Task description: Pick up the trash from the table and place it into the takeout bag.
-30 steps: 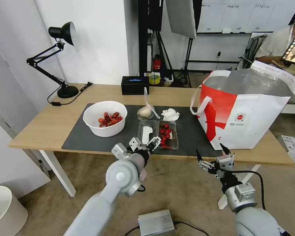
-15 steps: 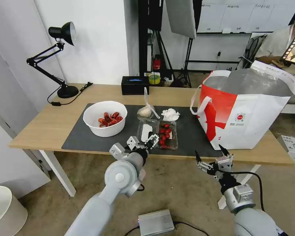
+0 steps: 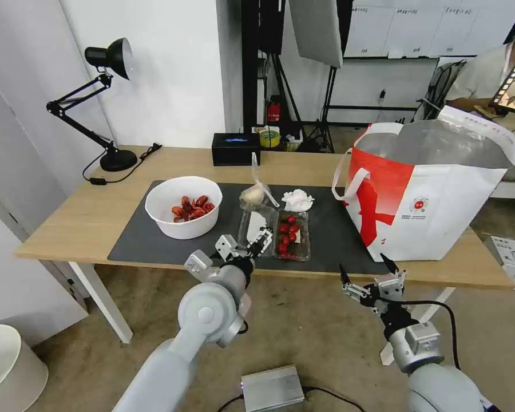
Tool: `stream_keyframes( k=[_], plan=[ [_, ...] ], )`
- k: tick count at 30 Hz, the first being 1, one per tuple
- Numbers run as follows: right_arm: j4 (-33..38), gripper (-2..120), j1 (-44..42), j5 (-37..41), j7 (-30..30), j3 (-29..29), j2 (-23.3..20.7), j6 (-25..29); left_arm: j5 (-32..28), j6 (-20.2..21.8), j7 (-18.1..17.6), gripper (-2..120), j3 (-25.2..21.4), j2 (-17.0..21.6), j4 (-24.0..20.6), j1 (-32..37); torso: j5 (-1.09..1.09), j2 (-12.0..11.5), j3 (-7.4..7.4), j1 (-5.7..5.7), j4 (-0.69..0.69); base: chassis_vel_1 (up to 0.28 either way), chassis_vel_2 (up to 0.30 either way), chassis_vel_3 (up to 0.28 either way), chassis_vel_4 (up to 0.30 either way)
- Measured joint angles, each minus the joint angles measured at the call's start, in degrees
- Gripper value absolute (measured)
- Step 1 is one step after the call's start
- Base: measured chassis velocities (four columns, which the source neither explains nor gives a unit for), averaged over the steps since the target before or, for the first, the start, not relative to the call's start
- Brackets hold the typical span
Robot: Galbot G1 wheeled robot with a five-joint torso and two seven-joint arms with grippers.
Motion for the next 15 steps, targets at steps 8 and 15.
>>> stream_keyframes(
  k=[8,15],
  plan=[
    [-0.06,100,0.00,-0.15,-0.02,-0.30,0.05,0.22,1.58,-1.46,1.38,100,-0.01,-0.27,-0.45,0.04,0.00,0.01,0.00,0.00,0.00,0.000,0.000,0.000,0.000],
    [-0.10,100,0.06,-0.18,-0.02,-0.28,0.09,0.46,2.03,-1.72,2.64,100,-0.01,0.07,-1.80,0.07,0.00,0.01,0.00,0.00,0.00,0.000,0.000,0.000,0.000]
  ],
)
